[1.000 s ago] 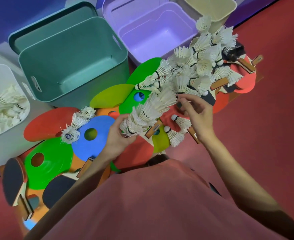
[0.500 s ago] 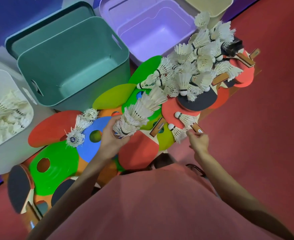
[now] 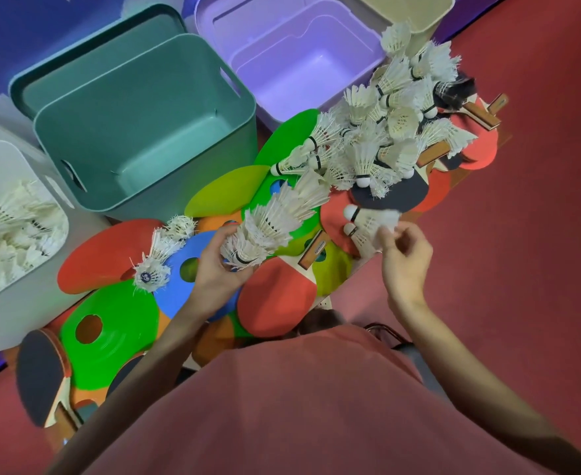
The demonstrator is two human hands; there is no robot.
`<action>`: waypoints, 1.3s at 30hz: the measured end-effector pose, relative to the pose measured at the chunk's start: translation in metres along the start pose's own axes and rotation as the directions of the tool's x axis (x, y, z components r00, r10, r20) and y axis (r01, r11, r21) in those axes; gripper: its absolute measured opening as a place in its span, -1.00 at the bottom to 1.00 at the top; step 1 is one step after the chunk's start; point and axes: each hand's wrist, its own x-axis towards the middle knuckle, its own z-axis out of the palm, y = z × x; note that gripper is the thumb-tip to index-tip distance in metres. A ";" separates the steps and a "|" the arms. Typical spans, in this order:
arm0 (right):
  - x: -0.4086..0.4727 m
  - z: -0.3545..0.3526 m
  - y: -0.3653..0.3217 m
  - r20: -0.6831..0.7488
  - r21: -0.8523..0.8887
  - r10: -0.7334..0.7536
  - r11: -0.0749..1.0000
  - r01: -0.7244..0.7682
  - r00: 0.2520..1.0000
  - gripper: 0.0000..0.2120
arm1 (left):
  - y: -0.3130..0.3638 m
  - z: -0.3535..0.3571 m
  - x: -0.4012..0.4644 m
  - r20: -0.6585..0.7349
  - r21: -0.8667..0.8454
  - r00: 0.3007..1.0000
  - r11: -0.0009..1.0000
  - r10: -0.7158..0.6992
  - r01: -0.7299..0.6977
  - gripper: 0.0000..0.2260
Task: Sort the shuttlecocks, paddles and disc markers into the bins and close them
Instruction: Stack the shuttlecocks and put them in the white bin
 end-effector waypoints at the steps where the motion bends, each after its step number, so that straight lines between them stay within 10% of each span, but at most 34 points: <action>1: 0.004 -0.001 -0.009 0.007 -0.016 -0.104 0.994 0.104 0.995 -0.86 | 0.000 0.000 -0.001 -0.001 0.007 1.000 1.000 0.005 -0.005 -0.48; 7: 0.037 0.012 -0.039 0.226 -0.146 -0.412 0.881 0.449 0.883 -0.85 | 0.001 -0.004 -0.006 -0.010 0.039 1.000 0.999 0.017 -0.016 -0.48; 12: 0.046 0.029 -0.046 0.590 -0.004 -0.361 0.894 0.449 0.723 -0.94 | 0.005 -0.004 -0.011 -0.057 0.047 0.998 0.999 0.023 -0.020 -0.52; 20: 0.056 0.042 -0.058 0.514 0.161 -0.323 0.946 0.281 0.794 -0.87 | 0.011 -0.007 -0.023 -0.232 -0.026 0.972 0.999 -0.024 0.019 -0.51; 24: 0.090 0.055 -0.032 0.416 -0.116 -0.264 0.934 0.338 0.870 -0.87 | 0.010 -0.007 -0.029 -0.312 -0.049 0.949 0.998 -0.041 0.027 -0.52; 27: 0.100 0.070 -0.008 0.531 -0.449 -0.170 0.774 0.446 0.830 -0.75 | 0.007 -0.007 -0.033 -0.368 -0.049 0.929 0.999 -0.041 0.024 -0.53; 33: 0.098 0.104 -0.008 0.694 -0.593 -0.355 0.211 0.777 0.626 -0.84 | -0.002 -0.014 -0.049 -0.422 -0.044 0.904 0.998 -0.059 0.044 -0.52; 39: 0.106 0.118 -0.014 0.666 -0.636 -0.299 0.249 0.730 0.683 -0.82 | -0.001 -0.017 -0.056 -0.441 -0.032 0.895 0.998 -0.070 0.062 -0.51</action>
